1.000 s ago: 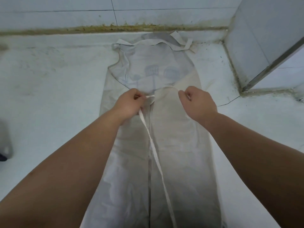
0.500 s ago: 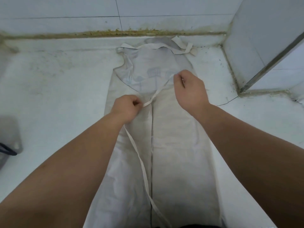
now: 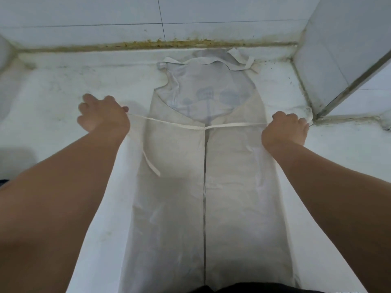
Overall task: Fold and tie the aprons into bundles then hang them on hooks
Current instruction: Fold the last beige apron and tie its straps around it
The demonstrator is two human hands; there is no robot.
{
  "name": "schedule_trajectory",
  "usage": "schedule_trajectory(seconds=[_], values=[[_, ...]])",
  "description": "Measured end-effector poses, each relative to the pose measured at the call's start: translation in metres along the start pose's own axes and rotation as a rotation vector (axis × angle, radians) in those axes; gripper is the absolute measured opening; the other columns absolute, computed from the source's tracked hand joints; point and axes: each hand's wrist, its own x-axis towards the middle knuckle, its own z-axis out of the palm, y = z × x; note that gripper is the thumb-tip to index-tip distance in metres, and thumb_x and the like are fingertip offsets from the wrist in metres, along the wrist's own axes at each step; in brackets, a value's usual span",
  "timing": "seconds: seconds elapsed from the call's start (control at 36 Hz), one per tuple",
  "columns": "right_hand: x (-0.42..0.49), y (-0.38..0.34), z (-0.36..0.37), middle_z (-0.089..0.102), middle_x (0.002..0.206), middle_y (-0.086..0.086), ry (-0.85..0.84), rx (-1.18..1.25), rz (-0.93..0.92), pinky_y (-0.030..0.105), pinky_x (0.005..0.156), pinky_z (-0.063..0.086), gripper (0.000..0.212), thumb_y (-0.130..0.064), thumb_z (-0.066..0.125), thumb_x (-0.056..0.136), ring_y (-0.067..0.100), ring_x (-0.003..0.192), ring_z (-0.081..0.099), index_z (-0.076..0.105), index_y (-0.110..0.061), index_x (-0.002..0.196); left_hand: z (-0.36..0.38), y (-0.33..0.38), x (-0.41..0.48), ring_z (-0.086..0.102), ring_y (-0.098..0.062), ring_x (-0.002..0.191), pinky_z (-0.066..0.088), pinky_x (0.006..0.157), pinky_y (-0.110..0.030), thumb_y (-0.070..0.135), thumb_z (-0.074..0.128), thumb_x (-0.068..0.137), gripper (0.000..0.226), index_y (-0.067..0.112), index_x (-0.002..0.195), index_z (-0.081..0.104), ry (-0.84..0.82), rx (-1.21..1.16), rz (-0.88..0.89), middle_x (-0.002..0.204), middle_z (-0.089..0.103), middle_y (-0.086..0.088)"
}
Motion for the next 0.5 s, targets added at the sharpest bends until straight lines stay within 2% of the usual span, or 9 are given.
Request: schedule_trajectory(seconds=[0.08,0.17,0.22,0.28,0.33,0.39,0.44,0.5], values=[[-0.004,-0.005,-0.001,0.057,0.12,0.012,-0.042,0.079,0.028,0.037,0.096,0.034,0.036,-0.01,0.04,0.092,0.032,0.117,0.048,0.049,-0.014,0.126,-0.002,-0.013,0.004,0.052,-0.04,0.111,0.043,0.087,-0.044,0.031,0.047,0.1,0.04,0.001,0.126,0.05,-0.01,-0.025,-0.042,0.134,0.033,-0.023],[-0.01,-0.011,-0.003,0.057,0.118,0.013,-0.063,0.249,0.088,0.035,0.083,0.037,0.034,-0.009,0.038,0.092,0.033,0.113,0.051,0.049,-0.014,0.124,0.0,-0.024,0.006,0.054,-0.044,0.109,0.042,0.093,-0.044,0.024,0.046,0.101,0.037,0.0,0.13,0.047,-0.034,-0.163,-0.085,0.135,0.033,-0.025],[-0.012,-0.012,-0.001,0.057,0.122,0.013,-0.095,0.351,0.083,0.033,0.083,0.038,0.035,-0.01,0.037,0.094,0.032,0.115,0.051,0.051,-0.015,0.126,0.005,-0.025,0.002,0.056,-0.042,0.102,0.044,0.09,-0.041,0.012,0.05,0.096,0.039,0.002,0.133,0.043,-0.085,-0.24,-0.088,0.135,0.033,-0.027],[-0.014,-0.013,0.0,0.055,0.127,0.012,-0.141,0.389,0.04,0.032,0.09,0.039,0.037,-0.011,0.039,0.094,0.03,0.119,0.049,0.051,-0.016,0.129,0.012,-0.023,-0.004,0.055,-0.039,0.094,0.043,0.087,-0.039,0.0,0.048,0.09,0.041,-0.001,0.131,0.041,-0.145,-0.259,-0.038,0.133,0.035,-0.028],[-0.017,-0.014,0.002,0.054,0.129,0.013,-0.156,0.378,0.002,0.033,0.096,0.038,0.041,-0.008,0.04,0.093,0.031,0.122,0.047,0.049,-0.015,0.132,0.018,-0.018,-0.013,0.047,-0.04,0.117,0.038,0.097,-0.038,-0.003,0.046,0.089,0.048,-0.002,0.136,0.035,-0.186,-0.288,0.019,0.14,0.031,-0.028],[-0.019,-0.012,0.002,0.053,0.129,0.016,-0.147,0.36,-0.014,0.034,0.095,0.039,0.046,-0.002,0.04,0.09,0.032,0.122,0.046,0.048,-0.014,0.134,0.024,-0.009,-0.024,0.03,-0.038,0.136,0.032,0.107,-0.04,0.003,0.047,0.09,0.061,0.007,0.147,0.025,-0.204,-0.334,0.014,0.152,0.016,-0.022],[-0.018,-0.006,0.002,0.052,0.128,0.018,-0.123,0.347,-0.001,0.035,0.092,0.041,0.046,0.001,0.04,0.089,0.033,0.12,0.048,0.05,-0.013,0.132,0.026,-0.001,-0.038,0.011,-0.036,0.144,0.027,0.11,-0.047,0.015,0.049,0.093,0.065,0.017,0.151,0.02,-0.169,-0.346,-0.044,0.159,0.0,-0.014],[-0.015,0.004,0.001,0.051,0.128,0.018,-0.101,0.325,0.042,0.037,0.094,0.041,0.045,0.002,0.04,0.089,0.034,0.121,0.047,0.051,-0.011,0.131,0.03,0.006,-0.055,0.0,-0.036,0.146,0.018,0.113,-0.047,0.027,0.048,0.096,0.063,0.017,0.152,0.021,-0.053,-0.303,0.082,0.16,-0.005,-0.014]])
